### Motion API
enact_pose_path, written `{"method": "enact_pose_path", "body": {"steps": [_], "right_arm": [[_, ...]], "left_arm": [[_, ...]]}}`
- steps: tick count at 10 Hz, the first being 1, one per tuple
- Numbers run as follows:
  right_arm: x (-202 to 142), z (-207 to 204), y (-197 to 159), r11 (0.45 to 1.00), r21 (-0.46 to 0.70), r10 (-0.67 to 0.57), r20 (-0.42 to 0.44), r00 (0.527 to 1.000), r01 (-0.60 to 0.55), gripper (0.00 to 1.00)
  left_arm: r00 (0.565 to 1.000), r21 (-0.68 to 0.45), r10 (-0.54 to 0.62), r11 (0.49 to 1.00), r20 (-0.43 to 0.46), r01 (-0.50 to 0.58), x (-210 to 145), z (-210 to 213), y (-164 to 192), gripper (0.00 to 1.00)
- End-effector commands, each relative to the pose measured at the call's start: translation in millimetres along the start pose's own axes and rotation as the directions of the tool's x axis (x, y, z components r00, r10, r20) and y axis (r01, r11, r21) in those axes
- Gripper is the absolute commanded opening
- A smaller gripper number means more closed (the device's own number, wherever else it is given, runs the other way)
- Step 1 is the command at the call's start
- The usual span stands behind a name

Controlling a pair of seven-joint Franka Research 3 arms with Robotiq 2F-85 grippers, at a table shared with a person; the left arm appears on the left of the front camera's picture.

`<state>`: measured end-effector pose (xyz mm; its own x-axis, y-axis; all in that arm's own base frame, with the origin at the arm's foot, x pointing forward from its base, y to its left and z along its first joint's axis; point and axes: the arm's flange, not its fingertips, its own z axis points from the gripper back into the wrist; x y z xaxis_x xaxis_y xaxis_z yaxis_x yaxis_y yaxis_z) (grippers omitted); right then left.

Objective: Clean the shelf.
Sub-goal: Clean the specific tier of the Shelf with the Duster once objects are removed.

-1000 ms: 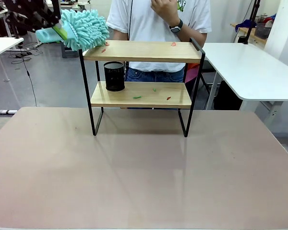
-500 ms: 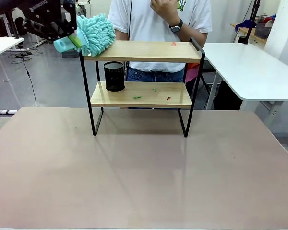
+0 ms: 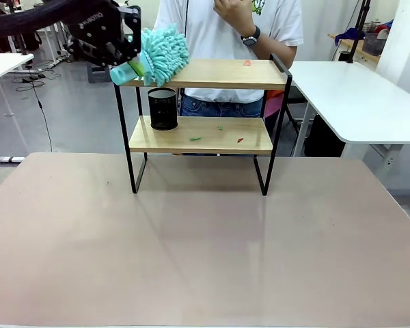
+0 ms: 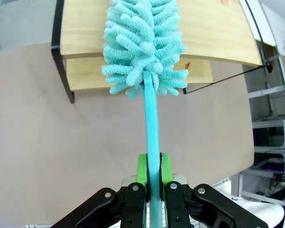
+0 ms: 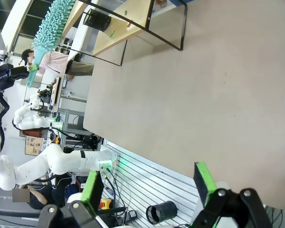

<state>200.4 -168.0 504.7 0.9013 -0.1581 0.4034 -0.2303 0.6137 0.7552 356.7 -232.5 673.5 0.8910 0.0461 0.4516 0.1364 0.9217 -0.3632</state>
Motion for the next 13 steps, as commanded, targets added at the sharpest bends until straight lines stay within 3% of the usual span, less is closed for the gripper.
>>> {"method": "enact_pose_path", "body": {"steps": [1,5,9,13], "right_arm": [[1,0,1,1.000,0.019,0.025,0.018,1.000,-0.025,1.00],[1,0,1,1.000,0.019,0.025,0.018,1.000,-0.025,1.00],[1,0,1,1.000,0.019,0.025,0.018,1.000,-0.025,1.00],[1,0,1,1.000,0.019,0.025,0.018,1.000,-0.025,1.00]], "left_arm": [[1.000,0.025,0.022,0.999,0.017,-0.022,6,1,-5,0.13],[1.000,-0.028,0.000,1.000,-0.010,0.000,8,-8,-31,0.13],[0.998,-0.030,-0.015,0.999,-0.057,0.013,20,-45,-76,0.13],[0.989,-0.111,-0.108,0.989,-0.098,0.097,10,-50,-111,0.13]]}}
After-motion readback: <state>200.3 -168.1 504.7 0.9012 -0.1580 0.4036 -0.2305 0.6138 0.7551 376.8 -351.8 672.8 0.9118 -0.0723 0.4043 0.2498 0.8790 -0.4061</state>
